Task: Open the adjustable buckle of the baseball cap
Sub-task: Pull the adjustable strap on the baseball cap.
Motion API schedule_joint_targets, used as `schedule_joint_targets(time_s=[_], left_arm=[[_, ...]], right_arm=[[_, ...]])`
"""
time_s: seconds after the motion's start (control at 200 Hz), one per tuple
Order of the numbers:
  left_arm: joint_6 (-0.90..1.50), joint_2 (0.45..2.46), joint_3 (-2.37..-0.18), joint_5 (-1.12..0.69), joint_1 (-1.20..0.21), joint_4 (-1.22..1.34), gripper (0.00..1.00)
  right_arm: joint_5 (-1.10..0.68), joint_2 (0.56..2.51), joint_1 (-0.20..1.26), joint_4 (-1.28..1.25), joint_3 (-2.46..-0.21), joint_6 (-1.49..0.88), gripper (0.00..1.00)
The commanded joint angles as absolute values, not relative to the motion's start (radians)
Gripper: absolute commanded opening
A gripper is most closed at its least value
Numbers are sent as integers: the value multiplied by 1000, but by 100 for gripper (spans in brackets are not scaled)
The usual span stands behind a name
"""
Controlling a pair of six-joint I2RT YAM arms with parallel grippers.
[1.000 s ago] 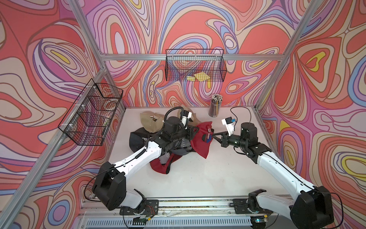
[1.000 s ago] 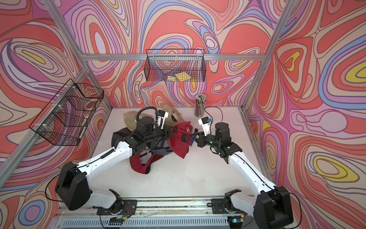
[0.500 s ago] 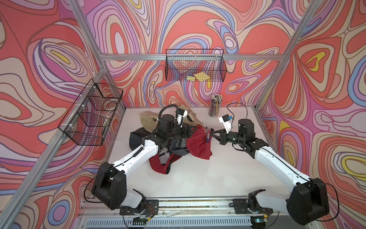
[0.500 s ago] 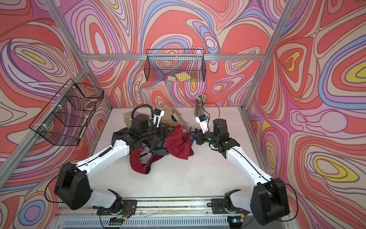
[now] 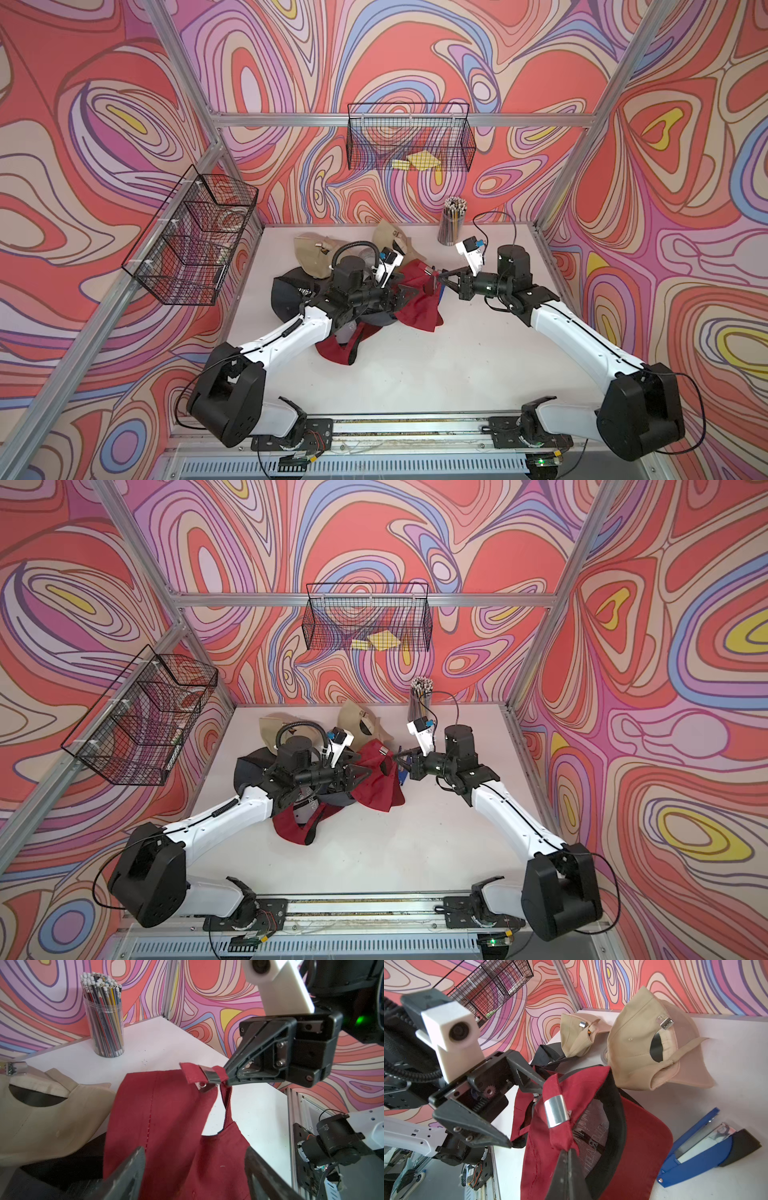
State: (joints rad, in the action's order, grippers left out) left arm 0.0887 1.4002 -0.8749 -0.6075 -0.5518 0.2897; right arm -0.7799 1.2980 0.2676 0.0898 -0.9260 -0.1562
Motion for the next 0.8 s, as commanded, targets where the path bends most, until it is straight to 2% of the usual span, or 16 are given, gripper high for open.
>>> schedule_joint_targets(time_s=[0.0, 0.26, 0.571, 0.791], left_arm=[[-48, 1375, -853, -555, -573, 399, 77], [-213, 1395, -852, -420, -640, 460, 75], [-235, 1442, -871, -334, -655, 469, 62], [-224, 1467, -886, -330, -655, 499, 57]], right_arm=[[-819, 1306, 262, 40, -937, -179, 0], [-855, 1302, 263, -3, -915, -212, 0], [-888, 1305, 262, -61, -894, -251, 0], [-909, 1310, 263, -116, -863, -288, 0]])
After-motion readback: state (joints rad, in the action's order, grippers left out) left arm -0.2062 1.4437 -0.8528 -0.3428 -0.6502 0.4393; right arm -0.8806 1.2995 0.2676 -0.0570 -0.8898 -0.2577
